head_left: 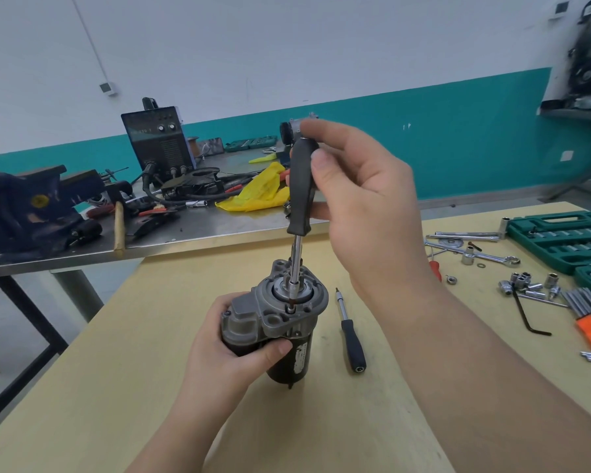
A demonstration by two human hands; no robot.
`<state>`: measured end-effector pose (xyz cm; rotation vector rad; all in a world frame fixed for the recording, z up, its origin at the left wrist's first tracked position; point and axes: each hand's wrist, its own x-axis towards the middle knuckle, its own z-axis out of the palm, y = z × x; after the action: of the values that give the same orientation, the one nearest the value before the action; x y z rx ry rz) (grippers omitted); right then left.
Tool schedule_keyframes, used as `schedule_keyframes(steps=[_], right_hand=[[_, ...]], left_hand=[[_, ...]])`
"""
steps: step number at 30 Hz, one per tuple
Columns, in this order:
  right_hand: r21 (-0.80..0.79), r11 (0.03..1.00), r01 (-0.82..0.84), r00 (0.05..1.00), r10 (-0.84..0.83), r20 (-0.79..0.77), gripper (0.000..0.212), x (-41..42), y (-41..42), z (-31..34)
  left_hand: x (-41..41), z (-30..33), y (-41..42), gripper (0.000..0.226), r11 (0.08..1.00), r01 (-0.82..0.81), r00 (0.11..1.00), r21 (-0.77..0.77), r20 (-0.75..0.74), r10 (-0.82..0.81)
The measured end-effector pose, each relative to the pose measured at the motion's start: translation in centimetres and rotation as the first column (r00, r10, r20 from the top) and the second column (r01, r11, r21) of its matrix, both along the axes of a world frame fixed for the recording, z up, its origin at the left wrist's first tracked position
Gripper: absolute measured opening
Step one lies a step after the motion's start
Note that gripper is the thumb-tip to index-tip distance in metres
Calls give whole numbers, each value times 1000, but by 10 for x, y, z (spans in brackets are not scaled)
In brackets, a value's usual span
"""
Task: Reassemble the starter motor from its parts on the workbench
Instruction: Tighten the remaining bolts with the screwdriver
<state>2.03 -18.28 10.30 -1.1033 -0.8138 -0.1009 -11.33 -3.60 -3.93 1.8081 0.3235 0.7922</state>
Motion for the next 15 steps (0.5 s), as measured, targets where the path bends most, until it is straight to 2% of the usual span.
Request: schedule_keyframes(steps=[5,10,15], right_hand=[[-20,996,90,994,-88,64,24,1,0,0],[4,1000,-15,1000,16,-12,30,2,2,-1],[-20,999,49,998,-49,35,29,2,1,-1]], left_hand=[[0,0,0,69,1000,-6,1000,11,-3,6],[-1,0,1,71,1000,-6,1000,15,-12,6],[-2,0,0,70,1000,-11,1000,26,-16,12]])
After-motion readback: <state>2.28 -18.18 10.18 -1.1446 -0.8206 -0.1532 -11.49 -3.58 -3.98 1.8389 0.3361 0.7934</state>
